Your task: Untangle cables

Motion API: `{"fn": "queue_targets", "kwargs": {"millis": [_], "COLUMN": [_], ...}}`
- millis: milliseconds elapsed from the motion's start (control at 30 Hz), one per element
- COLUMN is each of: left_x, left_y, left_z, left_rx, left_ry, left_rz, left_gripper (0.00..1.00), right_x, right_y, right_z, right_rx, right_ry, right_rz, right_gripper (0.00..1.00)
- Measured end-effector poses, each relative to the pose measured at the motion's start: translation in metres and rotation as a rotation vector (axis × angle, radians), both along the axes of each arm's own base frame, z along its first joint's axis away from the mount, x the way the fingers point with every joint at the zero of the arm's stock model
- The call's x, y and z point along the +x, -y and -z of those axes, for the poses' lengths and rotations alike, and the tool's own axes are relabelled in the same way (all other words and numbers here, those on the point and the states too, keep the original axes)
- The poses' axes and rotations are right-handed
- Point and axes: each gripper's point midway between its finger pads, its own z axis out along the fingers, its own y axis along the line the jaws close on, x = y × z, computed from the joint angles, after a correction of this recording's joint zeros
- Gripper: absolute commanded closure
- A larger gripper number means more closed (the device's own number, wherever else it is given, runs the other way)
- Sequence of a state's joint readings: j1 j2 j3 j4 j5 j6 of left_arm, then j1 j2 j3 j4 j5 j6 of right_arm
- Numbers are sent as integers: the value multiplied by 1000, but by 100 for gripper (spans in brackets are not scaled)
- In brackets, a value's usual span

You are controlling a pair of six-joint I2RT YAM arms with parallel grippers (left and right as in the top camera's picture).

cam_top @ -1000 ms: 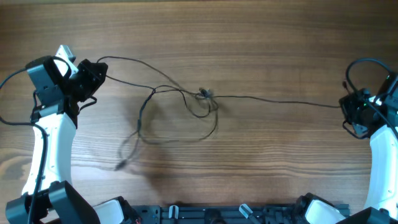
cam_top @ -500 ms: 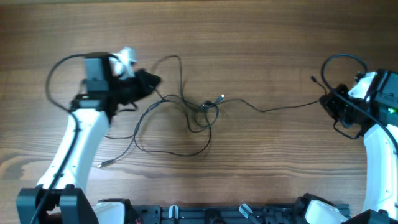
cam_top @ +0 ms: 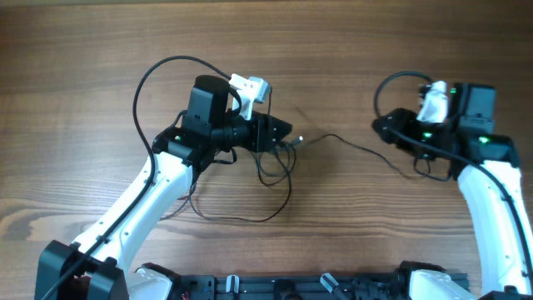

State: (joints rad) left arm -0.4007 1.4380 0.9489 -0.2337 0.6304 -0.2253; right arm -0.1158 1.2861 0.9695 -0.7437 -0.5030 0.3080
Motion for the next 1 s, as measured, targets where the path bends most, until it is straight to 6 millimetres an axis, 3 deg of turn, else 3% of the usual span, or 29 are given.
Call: {"fn": "queue_targets", "kwargs": {"millis": [167,433,533,767,1000], "left_x": [5,13,9,2,6], "left_y": [-25,-126,-151,-161,-150], "left_z": [15,60,69,77,108], "left_rx": [57,273,321,360,395], "left_ry": [-61,-255,-305,-351,-402], "left_rz": [-81,-395,-465,-488,-449], "left_gripper": [32,31,31,33,35], "right_x": [-8,-21,-26,-23,-22], "right_y": [-39,-95,-110,-118,-119], "right_z": [6,22,29,34,34], "right_rx": [7,8,7,10,10], "right_ry": [-20,-61,-78,-77,-73], "right_rz": [-127,-308,-357,-375,-375], "right_gripper": [39,36,37,37,37]}}
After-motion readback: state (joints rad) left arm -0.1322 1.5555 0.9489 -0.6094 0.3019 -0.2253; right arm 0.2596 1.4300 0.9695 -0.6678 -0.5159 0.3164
